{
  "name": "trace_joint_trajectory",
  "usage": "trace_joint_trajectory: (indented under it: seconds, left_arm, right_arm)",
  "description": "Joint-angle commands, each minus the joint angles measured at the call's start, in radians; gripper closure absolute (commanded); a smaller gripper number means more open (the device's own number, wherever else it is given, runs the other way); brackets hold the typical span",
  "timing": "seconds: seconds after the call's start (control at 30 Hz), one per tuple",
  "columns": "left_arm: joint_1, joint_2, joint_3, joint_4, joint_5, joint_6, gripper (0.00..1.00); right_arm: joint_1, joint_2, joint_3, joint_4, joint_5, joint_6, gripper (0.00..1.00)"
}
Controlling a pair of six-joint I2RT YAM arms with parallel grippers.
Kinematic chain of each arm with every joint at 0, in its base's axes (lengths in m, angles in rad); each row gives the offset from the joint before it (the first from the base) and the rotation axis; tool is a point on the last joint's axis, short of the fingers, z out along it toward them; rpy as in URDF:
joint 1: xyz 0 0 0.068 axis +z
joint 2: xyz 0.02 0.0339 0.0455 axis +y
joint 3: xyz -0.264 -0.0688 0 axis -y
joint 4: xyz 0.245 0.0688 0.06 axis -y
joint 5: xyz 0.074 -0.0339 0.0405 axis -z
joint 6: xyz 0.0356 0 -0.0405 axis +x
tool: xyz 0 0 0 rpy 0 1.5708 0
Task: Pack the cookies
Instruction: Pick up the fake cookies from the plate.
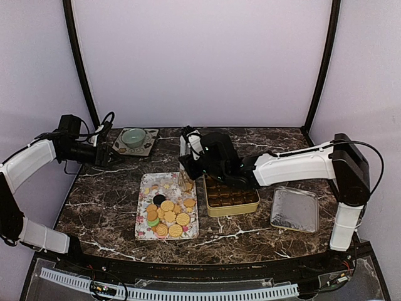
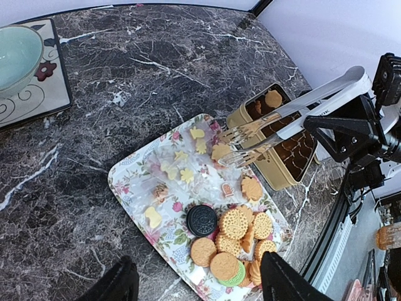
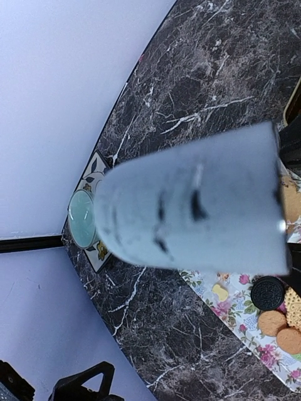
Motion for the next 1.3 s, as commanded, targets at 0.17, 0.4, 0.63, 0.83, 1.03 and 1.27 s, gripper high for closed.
trace_joint_trajectory:
  seconds: [0.17, 0.4, 0.63, 0.83, 1.03, 1.27]
  left_arm:
    - [0.005, -0.003, 0.029, -0.013, 0.019, -0.003, 0.31]
    - [0.004, -0.002, 0.024, -0.014, 0.020, -0.002, 0.31]
    - [0.005, 0.004, 0.025, -0.012, 0.022, -0.006, 0.31]
    - [0.005, 0.005, 0.024, -0.010, 0.022, -0.006, 0.31]
    - [0.004, 0.005, 0.022, -0.011, 0.023, -0.009, 0.31]
    - [0.005, 0.005, 0.024, -0.011, 0.025, -0.012, 0.31]
  right_arm:
    - [-0.008, 0.031, 0.027, 0.073, -0.028, 0.030, 0.59]
    - [-0.011, 0.039, -0.002, 0.081, -0.029, 0.045, 0.60]
    - [-0.011, -0.004, -0.005, 0.077, -0.017, 0.032, 0.75]
    - [-0.011, -0.043, 0.021, 0.051, -0.011, 0.002, 0.79]
    - [-0.011, -0.087, 0.029, 0.038, -0.007, -0.020, 0.80]
    - [-0.026, -0.193, 0.008, -0.001, 0.051, -0.071, 0.80]
